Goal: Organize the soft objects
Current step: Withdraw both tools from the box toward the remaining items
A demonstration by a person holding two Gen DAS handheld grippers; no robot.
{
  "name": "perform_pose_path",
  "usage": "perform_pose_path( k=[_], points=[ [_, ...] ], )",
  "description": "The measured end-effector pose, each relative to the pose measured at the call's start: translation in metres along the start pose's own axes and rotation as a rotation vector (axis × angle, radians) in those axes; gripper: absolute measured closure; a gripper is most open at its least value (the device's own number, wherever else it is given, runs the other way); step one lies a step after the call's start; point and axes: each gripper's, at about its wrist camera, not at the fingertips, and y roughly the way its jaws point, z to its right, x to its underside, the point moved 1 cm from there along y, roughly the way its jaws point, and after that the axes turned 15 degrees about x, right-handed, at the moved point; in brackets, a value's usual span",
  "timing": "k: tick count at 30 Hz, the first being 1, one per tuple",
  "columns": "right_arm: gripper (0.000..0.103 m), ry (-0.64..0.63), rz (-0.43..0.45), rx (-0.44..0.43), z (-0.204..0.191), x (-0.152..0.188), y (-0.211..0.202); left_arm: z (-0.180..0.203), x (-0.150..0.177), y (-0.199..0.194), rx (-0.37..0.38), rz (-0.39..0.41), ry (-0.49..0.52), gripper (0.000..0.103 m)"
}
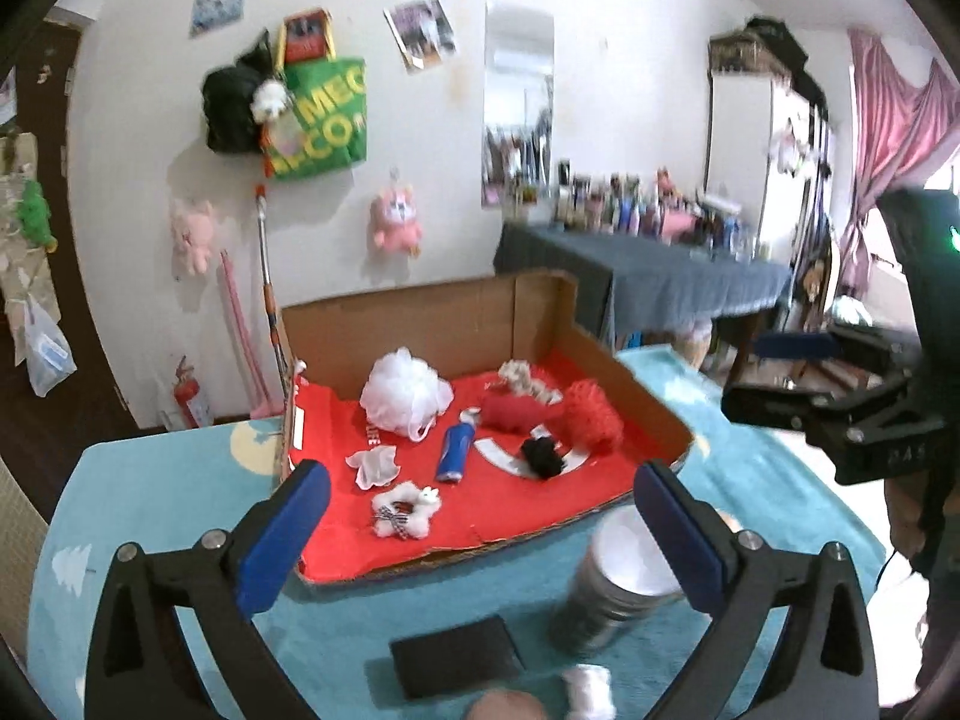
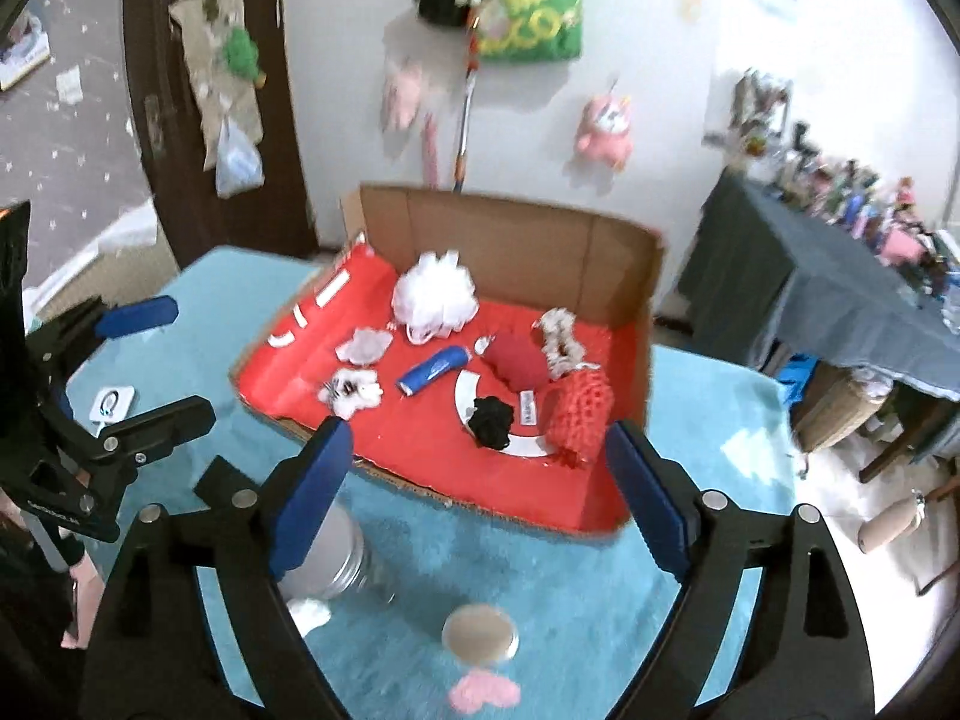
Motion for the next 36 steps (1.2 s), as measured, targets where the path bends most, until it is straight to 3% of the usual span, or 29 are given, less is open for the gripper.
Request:
perform_pose_path(
  k=[7, 14, 23, 29, 36],
  points=[
    [0.007, 0.063, 0.149, 0.115, -0.002, 0.051, -0.063, 0.03, 0.027, -0.03, -0.004, 0.09, -0.017, 0.0],
    [0.007, 0.123, 0.194, 0.166, -0.007, 0.099, -0.083, 0.049, 0.058, -0.039, -0.066, 0.129, -0.015, 0.0],
    [0.006, 0.206, 0.191, 0.166, -0.009, 0.146, -0.074, 0.05, 0.097, -0.03, -0.127, 0.096, -0.026, 0.0],
    [0.006, 0.208, 0.128, 0.214, -0.015, 0.171, -0.054, 0.044, 0.123, -0.016, -0.14, 0.037, -0.051, 0.0],
    [0.007, 0.209, 0.06, 0.205, -0.019, 0.191, -0.033, 0.037, 0.147, -0.003, -0.14, -0.017, -0.094, 0.0]
  ],
)
